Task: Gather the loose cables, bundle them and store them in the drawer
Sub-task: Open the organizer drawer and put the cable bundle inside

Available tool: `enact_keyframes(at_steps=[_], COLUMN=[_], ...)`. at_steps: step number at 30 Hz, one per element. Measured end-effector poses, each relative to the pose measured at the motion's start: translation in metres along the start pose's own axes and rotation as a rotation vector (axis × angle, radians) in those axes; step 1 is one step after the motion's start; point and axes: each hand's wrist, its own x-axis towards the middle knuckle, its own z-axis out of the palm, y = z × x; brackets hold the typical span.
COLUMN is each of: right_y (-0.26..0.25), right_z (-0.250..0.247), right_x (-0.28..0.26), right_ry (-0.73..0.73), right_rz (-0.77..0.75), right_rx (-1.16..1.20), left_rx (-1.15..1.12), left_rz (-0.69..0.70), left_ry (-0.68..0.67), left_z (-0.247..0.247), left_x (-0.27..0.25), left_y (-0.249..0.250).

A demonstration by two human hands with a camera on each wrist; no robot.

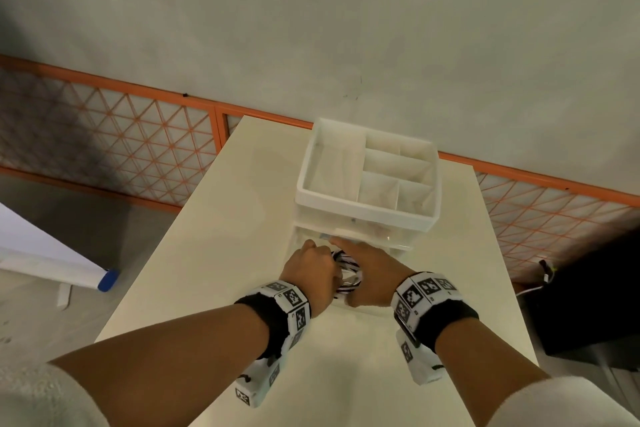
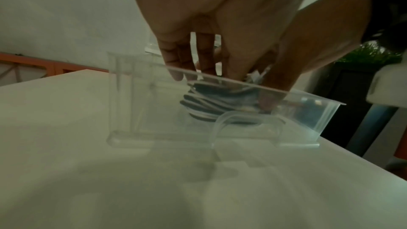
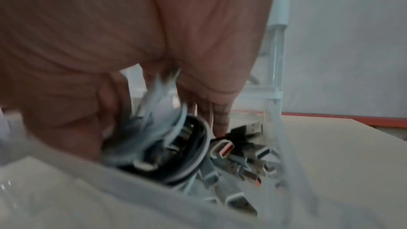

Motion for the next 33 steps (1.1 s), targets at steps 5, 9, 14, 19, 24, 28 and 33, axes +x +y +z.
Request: enact_keyframes(at_steps=[5, 9, 14, 19, 24, 28, 33], right_y=[-0.007, 0.005, 0.025, 0.019, 0.012, 0.009, 0.010], right_z=[-0.003, 0.024, 0.053, 0.059, 0.055, 0.044, 0.036], right_x=[-0.046, -0.067, -0.075, -0.069, -0.064, -0.053, -0.037], right_ry=[0.304, 0.250, 0.301, 0.361, 0.360, 0.316, 0.304], right_rz=[-0.145, -0.144, -0.065, -0.064, 0.016, 0.062, 0.045], right_rx=[-0.121, -0.283, -0.501, -0.490, -0.523, -0.559, -0.501], left_rx=[0.044, 0.109, -0.008, 0.022, 0.192, 0.191, 0.255], left_rz=[-0.049, 0.014, 0.135, 0.164, 0.166, 0.100, 0.058], left_ry=[-0.007, 0.029, 0.078, -0.023, -0.175, -0.181, -0.227], left_z=[0.007, 0.005, 0.005, 0.005, 0.000, 0.001, 0.002], left_x=[0.002, 0.002, -0.005, -0.014, -0.025, -0.023, -0.010], left_y=[0.002, 0.004, 0.002, 0.002, 0.003, 0.012, 0.015])
